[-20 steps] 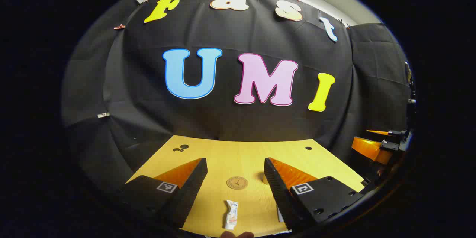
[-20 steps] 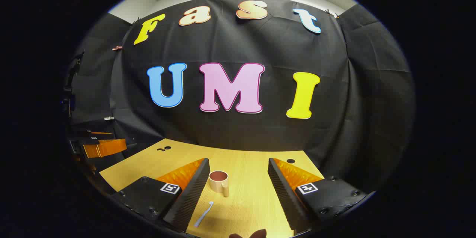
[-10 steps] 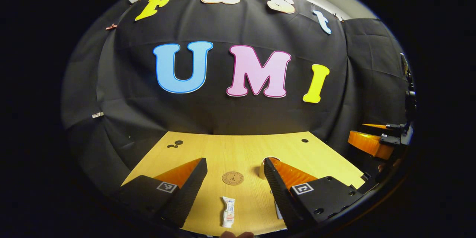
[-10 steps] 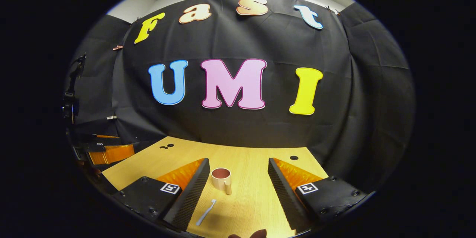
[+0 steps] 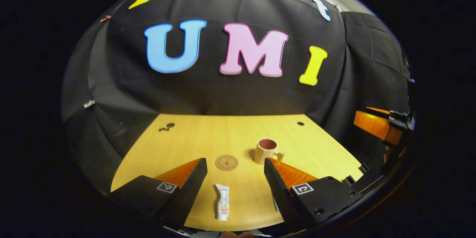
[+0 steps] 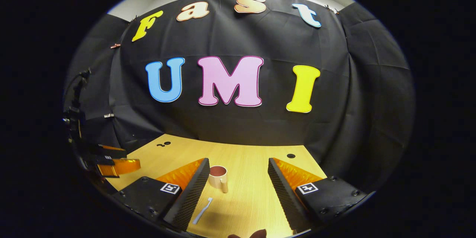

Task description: Put the toothbrush and toothpaste on the desktop into the cup, then pick up the cup and place it on the coaster on the desktop.

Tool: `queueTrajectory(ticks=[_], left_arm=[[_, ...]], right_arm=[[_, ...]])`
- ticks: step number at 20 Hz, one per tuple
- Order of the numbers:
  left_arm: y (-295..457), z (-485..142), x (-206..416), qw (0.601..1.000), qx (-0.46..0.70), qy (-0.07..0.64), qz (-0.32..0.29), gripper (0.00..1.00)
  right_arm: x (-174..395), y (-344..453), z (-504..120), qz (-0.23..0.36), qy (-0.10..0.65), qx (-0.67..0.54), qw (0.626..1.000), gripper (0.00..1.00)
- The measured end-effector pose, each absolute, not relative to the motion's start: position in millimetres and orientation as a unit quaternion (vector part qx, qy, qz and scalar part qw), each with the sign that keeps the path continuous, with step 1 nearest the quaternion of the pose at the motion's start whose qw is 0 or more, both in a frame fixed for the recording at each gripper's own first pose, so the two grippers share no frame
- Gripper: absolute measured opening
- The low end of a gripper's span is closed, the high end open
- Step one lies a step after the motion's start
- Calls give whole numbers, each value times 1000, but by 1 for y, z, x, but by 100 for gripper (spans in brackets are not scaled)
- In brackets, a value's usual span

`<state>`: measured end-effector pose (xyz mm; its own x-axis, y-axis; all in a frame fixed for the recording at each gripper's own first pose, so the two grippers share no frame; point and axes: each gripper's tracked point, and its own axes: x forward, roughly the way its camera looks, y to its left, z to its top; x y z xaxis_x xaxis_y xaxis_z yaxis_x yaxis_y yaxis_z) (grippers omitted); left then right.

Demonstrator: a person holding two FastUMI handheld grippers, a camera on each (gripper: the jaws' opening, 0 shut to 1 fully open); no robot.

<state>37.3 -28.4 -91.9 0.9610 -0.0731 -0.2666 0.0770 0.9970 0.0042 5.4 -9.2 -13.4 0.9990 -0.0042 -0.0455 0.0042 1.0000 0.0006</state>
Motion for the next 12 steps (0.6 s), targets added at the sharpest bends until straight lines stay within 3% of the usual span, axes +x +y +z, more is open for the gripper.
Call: queueTrajectory(ticks=[5,12], left_arm=[[-17,-179,60,967,-1,251,-34,96],[4,-264,88,939,-10,344,-14,92]], right_arm=[[4,-12,-19,-3,31,-2,1000,98],[4,-14,-27,1,47,0,999,97]])
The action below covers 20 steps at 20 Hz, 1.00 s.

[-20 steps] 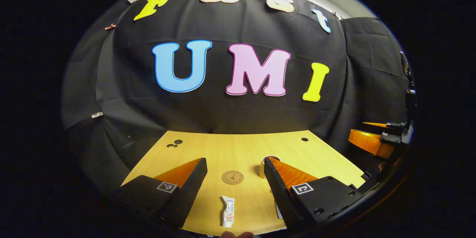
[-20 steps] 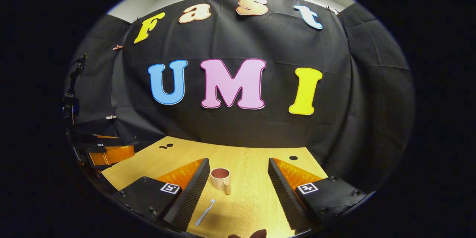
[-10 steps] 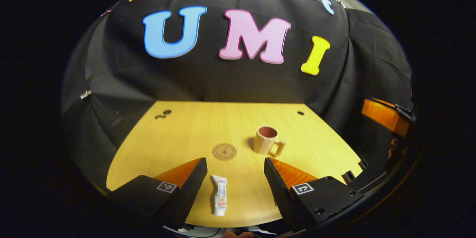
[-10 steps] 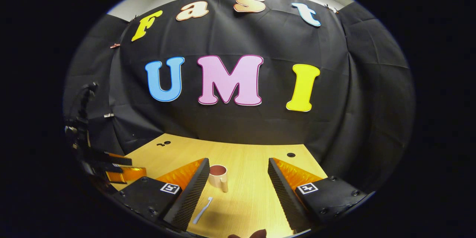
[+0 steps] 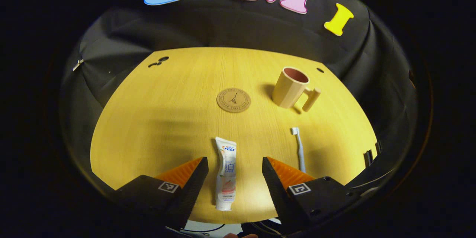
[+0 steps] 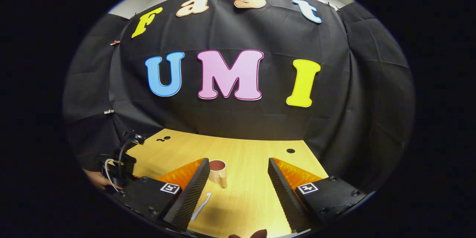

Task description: Put the toothbrush and toothpaste on the desktop into the cup, then pick up the cup and place it on the coaster on the desktop.

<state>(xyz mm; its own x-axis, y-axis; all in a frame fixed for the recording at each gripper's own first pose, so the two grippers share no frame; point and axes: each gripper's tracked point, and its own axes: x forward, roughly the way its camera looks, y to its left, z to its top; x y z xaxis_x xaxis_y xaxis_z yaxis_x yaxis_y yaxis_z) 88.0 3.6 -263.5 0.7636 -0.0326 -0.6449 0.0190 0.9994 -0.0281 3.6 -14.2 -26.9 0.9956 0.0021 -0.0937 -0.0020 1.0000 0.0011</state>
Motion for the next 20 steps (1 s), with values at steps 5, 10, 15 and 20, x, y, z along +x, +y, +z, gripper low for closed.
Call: queueTrajectory(ticks=[5,10,15,20], left_arm=[[12,-298,96,924,33,380,-14,90],[17,-317,98,913,48,405,-8,88],[21,-323,105,911,37,411,9,87],[22,-324,110,909,35,416,17,80]], right_arm=[[5,-15,-43,3,76,3,997,98],[12,-9,-53,10,96,6,995,98],[23,8,-80,28,135,7,990,97],[36,32,-130,49,229,11,972,98]])
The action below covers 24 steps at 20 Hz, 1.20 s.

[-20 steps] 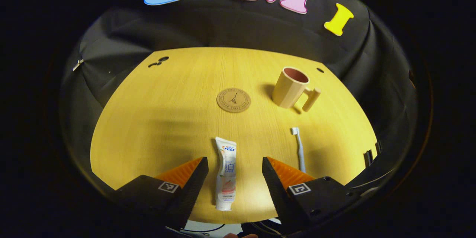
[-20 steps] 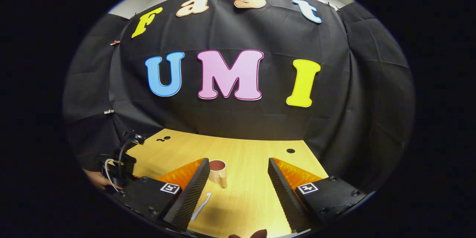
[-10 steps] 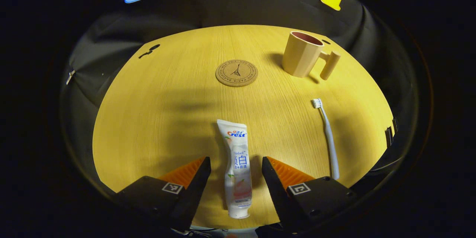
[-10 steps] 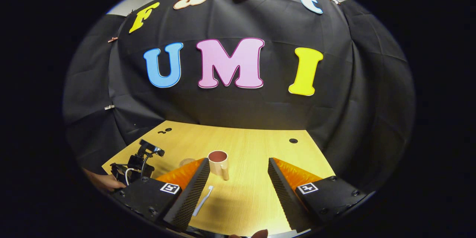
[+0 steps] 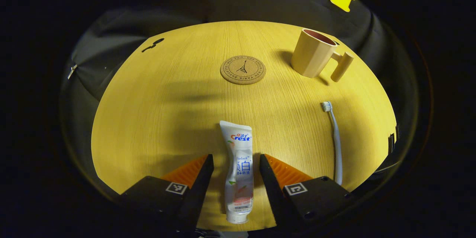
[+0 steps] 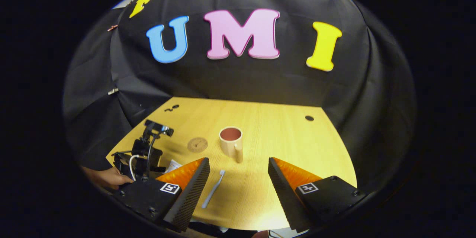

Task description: Put the toothbrush and toothpaste on the desktop into the cup, then pick up the cup and place it on the coaster on the desktop.

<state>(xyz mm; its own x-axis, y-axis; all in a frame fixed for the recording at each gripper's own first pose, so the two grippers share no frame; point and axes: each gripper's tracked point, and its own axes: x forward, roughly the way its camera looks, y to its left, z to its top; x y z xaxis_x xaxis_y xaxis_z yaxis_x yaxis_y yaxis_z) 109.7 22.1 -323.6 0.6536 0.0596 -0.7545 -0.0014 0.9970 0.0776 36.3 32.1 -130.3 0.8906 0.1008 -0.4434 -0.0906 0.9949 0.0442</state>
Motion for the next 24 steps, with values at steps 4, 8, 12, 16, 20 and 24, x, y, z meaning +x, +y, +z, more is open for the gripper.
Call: queueTrajectory(ticks=[4,8,12,16,20,24], left_arm=[[24,-321,106,906,32,422,13,42],[25,-326,104,897,16,443,2,40],[25,-323,105,898,-29,440,-13,36],[27,-319,101,894,-94,437,-36,34],[32,-304,91,896,-119,425,-50,27],[33,-287,82,903,-130,404,-64,27]], right_arm=[[44,53,-167,55,290,16,955,96],[48,67,-218,43,365,12,930,89],[51,76,-266,29,433,-4,901,84],[61,85,-306,21,469,-8,883,75],[65,92,-335,17,501,-22,865,66],[68,96,-350,8,519,-34,854,58]])
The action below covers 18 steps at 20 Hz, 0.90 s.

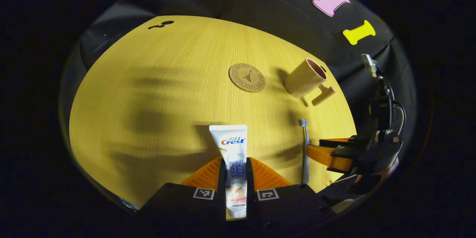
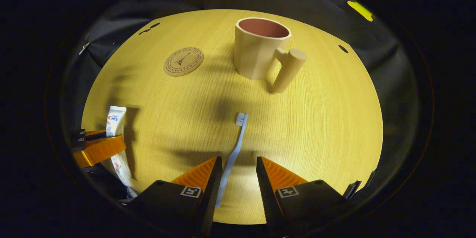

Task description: Put the toothbrush and toothpaste on the desktop into the cup, then pick up the cup and place it on the coaster on the desktop.

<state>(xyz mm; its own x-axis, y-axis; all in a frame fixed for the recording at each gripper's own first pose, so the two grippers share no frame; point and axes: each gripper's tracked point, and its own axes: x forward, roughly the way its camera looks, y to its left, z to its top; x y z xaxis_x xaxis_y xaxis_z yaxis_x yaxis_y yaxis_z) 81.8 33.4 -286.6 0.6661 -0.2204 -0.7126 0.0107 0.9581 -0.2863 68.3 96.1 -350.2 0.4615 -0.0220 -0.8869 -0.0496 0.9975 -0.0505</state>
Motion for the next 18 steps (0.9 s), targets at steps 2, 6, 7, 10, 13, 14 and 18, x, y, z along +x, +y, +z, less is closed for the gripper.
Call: queueTrajectory(ticks=[2,6,7,10,13,14,18], left_arm=[[34,-283,77,904,-134,401,-66,27],[39,-281,68,905,-137,398,-65,27],[40,-282,66,905,-137,398,-64,27],[42,-285,62,903,-141,402,-63,27],[41,-285,62,903,-143,402,-62,27],[40,-282,63,904,-143,398,-63,27],[29,-255,71,920,-155,348,-87,27]], right_arm=[[69,98,-356,6,527,-40,849,55],[73,106,-364,2,547,-12,837,46],[75,107,-365,0,549,-4,836,42],[76,111,-367,6,554,4,833,30],[70,110,-367,-4,554,-4,833,14],[69,110,-366,-4,550,-7,835,13],[64,112,-358,9,510,20,860,8]])
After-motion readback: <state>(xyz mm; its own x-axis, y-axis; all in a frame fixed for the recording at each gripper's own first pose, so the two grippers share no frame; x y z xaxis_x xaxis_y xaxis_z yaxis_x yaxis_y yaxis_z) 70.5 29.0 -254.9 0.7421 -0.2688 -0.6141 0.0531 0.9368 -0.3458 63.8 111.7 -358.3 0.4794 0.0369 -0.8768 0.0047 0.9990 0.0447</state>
